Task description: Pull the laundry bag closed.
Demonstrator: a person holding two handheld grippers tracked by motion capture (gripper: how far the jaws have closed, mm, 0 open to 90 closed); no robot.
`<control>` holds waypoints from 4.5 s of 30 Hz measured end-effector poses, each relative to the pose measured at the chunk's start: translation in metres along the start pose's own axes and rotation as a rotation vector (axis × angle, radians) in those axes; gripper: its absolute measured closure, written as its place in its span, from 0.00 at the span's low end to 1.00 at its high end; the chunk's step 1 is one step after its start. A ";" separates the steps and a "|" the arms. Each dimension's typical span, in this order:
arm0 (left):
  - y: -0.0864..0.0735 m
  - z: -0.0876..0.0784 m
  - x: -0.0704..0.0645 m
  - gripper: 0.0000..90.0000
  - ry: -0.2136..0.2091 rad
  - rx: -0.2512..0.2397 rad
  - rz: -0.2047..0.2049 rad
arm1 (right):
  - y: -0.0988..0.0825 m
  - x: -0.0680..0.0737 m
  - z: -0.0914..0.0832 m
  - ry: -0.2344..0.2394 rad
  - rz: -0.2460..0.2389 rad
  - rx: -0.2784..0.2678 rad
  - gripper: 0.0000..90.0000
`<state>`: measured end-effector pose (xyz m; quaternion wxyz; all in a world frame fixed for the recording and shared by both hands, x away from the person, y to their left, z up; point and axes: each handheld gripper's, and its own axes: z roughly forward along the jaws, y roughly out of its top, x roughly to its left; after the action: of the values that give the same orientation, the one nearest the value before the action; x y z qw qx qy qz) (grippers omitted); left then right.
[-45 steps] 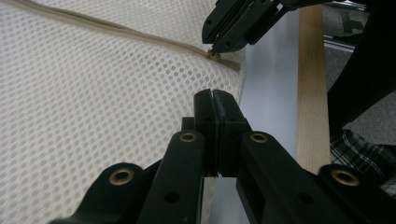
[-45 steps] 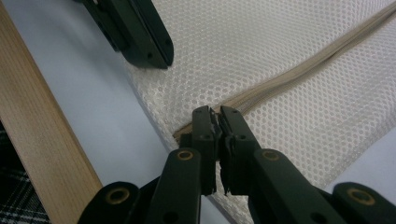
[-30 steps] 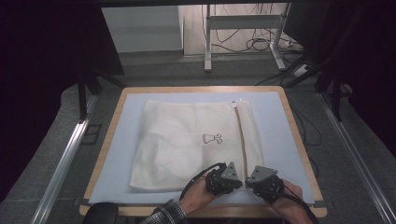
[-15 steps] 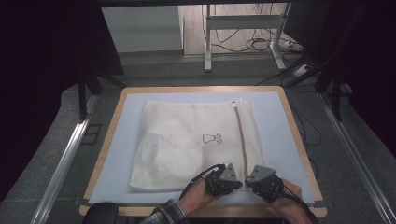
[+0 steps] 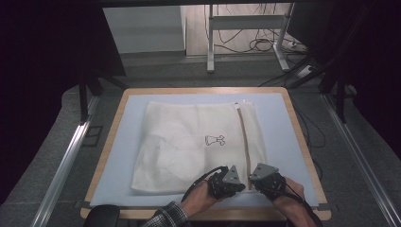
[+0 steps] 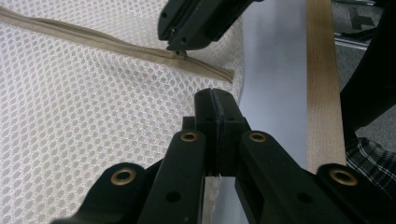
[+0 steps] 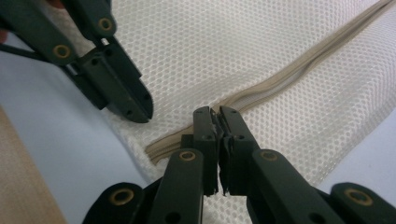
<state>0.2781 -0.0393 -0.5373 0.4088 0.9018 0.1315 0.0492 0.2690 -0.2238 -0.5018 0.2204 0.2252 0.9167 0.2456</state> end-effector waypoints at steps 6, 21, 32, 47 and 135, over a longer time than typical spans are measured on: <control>-0.001 0.000 -0.001 1.00 0.001 -0.008 -0.007 | 0.002 -0.006 0.004 -0.004 -0.001 -0.002 0.95; -0.001 0.000 -0.002 1.00 0.010 -0.007 0.002 | 0.006 -0.021 0.014 -0.013 -0.008 -0.007 0.94; -0.001 0.000 -0.003 1.00 0.018 -0.007 0.010 | 0.008 -0.031 0.019 -0.024 -0.001 -0.006 0.94; -0.001 0.000 -0.003 1.00 0.015 -0.008 0.006 | 0.011 -0.041 0.025 -0.049 -0.006 -0.001 0.94; -0.001 0.001 -0.002 1.00 0.006 -0.017 -0.012 | 0.054 -0.102 0.089 -0.187 -0.018 0.023 0.94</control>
<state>0.2757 -0.0397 -0.5385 0.4165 0.8973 0.1375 0.0504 0.4128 -0.2037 -0.5116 0.3046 0.2413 0.8969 0.2110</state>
